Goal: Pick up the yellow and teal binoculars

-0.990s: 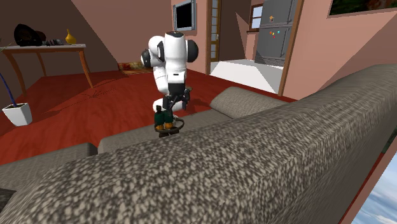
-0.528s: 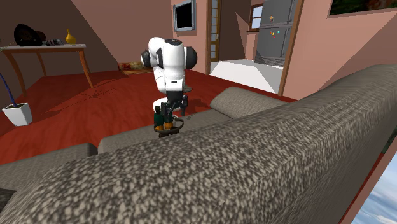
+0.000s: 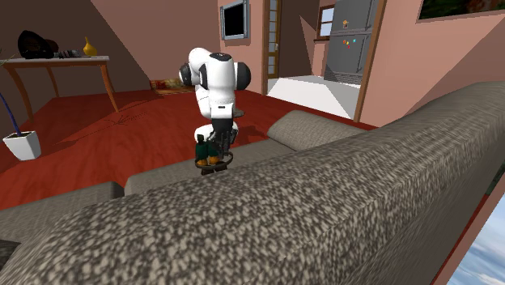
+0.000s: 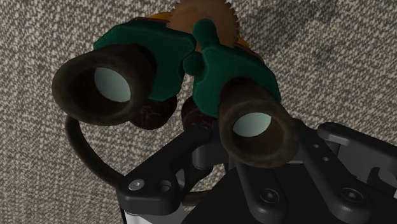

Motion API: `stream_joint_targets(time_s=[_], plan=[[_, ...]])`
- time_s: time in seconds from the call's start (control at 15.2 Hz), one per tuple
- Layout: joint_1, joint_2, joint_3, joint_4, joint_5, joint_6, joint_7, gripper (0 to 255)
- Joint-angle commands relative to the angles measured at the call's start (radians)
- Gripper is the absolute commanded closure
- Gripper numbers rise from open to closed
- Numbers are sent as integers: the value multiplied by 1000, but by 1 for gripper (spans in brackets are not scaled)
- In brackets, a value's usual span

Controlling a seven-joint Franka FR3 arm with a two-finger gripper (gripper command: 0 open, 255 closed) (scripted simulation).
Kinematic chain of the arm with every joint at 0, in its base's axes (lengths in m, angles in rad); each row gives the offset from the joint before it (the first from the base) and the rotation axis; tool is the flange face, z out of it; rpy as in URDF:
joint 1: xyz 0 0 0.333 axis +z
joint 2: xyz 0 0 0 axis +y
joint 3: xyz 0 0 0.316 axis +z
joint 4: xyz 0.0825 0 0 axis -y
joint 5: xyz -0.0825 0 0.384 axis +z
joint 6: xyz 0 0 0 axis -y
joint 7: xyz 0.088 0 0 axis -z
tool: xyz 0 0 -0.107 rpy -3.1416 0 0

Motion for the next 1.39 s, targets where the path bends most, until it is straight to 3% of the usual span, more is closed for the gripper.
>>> stream_joint_targets(time_s=[0.0,0.2,1.32], plan=[[0,0,0,-1,0,-1,0,255],[0,2,-1,2,0,-2,-1,255],[10,40,15,237,18,-199,-15,255]])
